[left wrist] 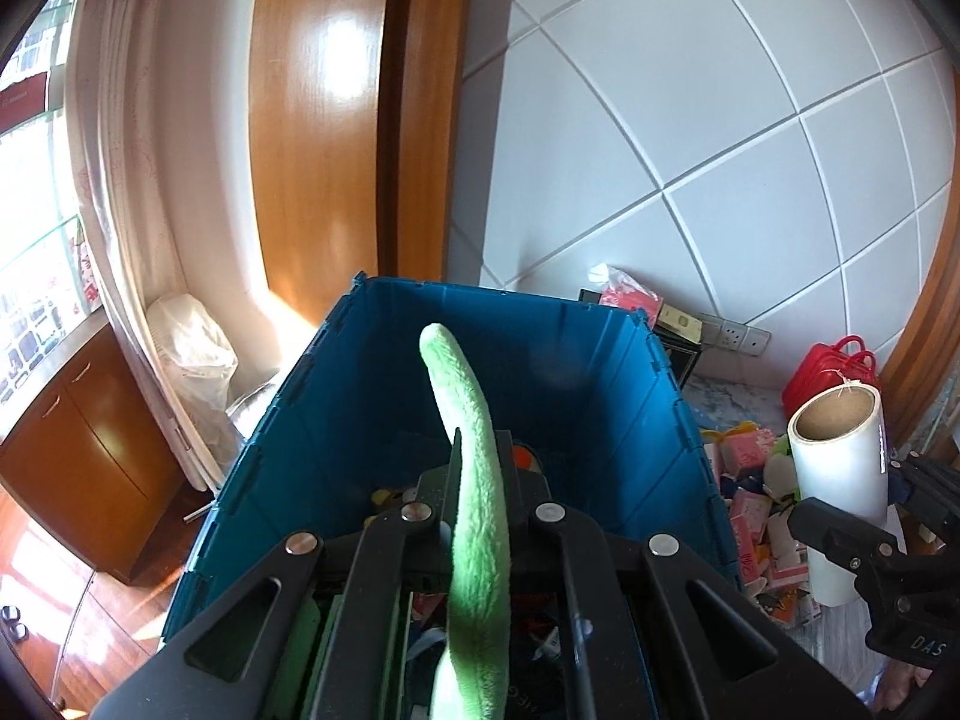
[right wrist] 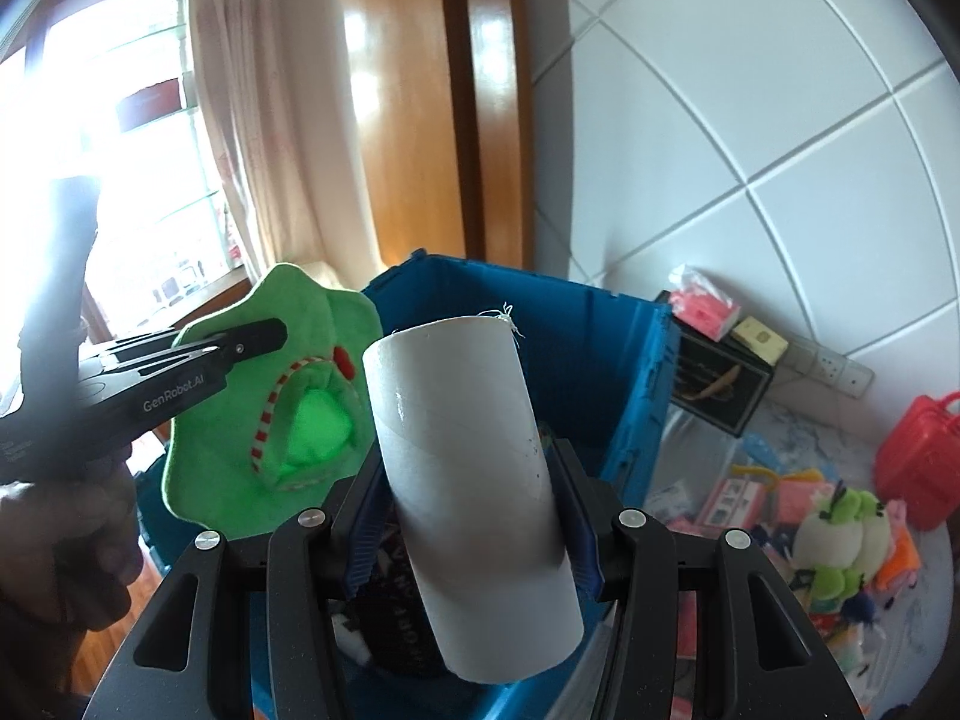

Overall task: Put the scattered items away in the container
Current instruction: 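Carry the green cloth and the white paper roll up and over the blue bin, then open the left tool over the bin while the right tool releases the paper roll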

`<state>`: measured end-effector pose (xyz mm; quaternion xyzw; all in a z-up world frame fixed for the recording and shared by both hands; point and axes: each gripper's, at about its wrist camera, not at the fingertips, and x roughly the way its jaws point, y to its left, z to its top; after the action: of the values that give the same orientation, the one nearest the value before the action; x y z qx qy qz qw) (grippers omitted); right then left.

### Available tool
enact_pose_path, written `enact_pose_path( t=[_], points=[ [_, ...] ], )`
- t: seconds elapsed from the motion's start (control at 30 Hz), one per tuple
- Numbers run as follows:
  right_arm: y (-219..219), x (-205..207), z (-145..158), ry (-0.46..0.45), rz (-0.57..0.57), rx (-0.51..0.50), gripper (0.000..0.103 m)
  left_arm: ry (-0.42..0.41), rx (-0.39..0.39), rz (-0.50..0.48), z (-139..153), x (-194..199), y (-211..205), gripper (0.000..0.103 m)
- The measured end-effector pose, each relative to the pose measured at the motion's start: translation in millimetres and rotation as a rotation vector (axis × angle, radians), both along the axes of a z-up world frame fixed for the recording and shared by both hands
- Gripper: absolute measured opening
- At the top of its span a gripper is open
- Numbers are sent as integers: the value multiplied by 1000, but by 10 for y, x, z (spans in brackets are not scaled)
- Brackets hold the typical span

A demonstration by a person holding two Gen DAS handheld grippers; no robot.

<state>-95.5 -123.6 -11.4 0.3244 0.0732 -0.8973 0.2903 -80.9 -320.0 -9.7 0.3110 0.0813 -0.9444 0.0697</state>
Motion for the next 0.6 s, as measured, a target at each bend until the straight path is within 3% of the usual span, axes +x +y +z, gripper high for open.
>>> enact_pose_path(
  t=[0.5,0.53,0.6],
  points=[
    [-329,51,75,25,80,-23,51,12,18,55,27,117,-245,5],
    [-329,52,80,32,75,-24,54,12,20,69,34,118,-258,6],
    [-300,44,94,39,70,-40,83,-12,6,103,21,100,-286,16]
  ],
)
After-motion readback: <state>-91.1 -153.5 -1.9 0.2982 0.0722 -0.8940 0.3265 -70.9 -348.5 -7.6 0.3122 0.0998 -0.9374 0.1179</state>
